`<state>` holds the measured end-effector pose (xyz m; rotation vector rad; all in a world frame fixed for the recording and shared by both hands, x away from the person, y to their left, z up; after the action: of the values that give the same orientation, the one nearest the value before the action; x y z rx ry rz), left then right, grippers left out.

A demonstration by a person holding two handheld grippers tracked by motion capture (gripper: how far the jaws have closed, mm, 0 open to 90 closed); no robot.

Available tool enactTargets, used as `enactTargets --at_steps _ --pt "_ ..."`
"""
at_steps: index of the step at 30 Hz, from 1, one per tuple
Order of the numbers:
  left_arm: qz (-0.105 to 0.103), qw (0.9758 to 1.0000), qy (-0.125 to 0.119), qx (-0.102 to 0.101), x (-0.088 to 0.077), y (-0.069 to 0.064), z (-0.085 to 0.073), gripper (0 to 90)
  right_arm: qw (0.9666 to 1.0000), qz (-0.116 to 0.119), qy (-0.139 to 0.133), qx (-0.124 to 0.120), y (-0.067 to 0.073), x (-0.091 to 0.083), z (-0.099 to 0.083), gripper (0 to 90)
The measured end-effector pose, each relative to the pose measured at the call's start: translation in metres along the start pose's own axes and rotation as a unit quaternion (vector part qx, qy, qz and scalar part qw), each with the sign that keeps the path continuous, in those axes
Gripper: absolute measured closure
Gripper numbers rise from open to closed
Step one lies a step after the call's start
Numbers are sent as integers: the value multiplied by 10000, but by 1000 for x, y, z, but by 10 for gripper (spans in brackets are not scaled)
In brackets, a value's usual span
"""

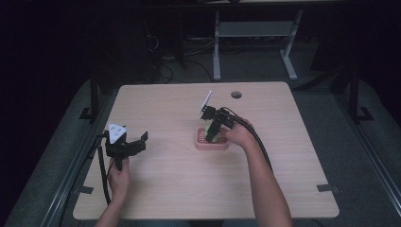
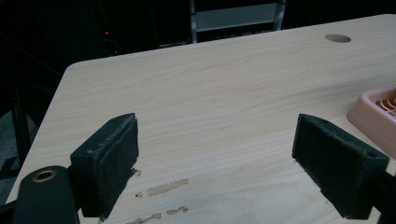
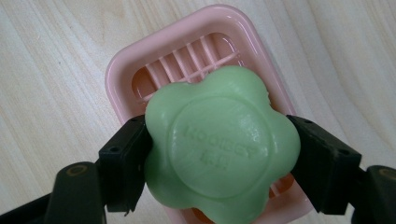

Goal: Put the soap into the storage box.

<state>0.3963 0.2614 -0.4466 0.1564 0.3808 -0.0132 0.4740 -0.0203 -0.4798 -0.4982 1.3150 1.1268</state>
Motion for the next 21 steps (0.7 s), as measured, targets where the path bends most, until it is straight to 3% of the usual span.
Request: enactTargets --at_steps 21 --pt "2 10000 0 -4 0 0 0 143 10000 -30 69 34 -2 1 -2 257"
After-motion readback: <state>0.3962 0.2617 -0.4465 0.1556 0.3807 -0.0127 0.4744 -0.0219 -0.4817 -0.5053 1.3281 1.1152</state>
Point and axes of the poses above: each handheld gripper's, and its own axes: x roughly forward along the jaws, z roughly out of its top, y roughly to its left, the point moved 7 cm from there along x, roughly forward along the jaws, and after that the axes turned 15 degrees about z, right-handed, at the moved point
